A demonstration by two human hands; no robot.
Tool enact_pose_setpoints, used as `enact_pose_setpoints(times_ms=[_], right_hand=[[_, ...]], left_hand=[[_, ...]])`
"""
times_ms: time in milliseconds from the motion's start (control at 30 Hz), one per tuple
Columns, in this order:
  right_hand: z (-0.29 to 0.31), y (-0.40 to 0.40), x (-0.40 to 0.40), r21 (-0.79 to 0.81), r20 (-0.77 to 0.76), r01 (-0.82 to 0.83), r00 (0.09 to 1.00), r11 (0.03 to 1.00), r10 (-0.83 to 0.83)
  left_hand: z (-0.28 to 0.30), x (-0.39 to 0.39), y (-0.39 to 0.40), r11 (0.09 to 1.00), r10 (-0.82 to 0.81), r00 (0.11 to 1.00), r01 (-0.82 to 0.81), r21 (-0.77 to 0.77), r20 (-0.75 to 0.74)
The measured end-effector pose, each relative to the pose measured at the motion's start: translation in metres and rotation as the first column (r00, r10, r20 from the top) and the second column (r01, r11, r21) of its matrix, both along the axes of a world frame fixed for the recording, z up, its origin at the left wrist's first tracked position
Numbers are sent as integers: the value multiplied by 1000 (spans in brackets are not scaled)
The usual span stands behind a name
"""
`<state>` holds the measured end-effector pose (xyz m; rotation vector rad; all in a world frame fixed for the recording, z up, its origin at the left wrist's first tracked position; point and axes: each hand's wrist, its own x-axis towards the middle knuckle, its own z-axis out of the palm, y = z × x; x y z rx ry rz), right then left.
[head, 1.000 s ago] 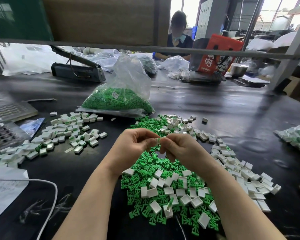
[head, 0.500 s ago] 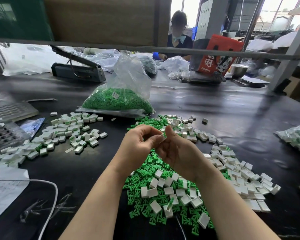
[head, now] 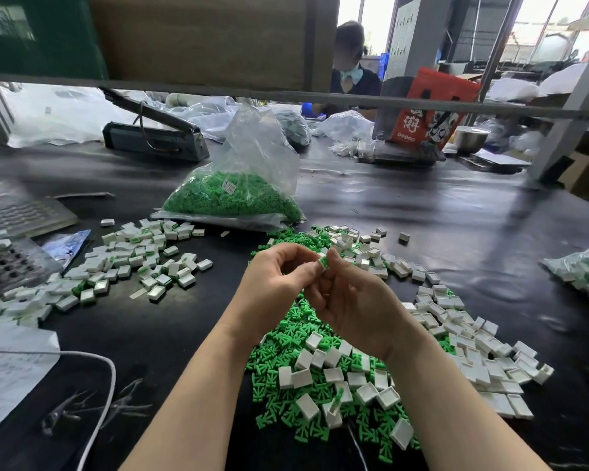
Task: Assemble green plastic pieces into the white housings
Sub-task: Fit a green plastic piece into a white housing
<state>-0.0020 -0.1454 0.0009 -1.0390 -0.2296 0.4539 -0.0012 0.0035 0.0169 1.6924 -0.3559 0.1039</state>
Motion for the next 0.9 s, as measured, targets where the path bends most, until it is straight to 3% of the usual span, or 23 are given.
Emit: enact_pose_setpoints(times_ms=[467, 900], right_hand=[[2, -3, -3, -245, 257, 64, 967, 967, 1], [-9, 3, 4, -251, 330, 157, 942, 955, -68]], left_hand=[[2, -3, -3, 999, -27, 999, 26, -43, -30], [-4, 0, -9, 985, 53, 996, -64, -158, -69]])
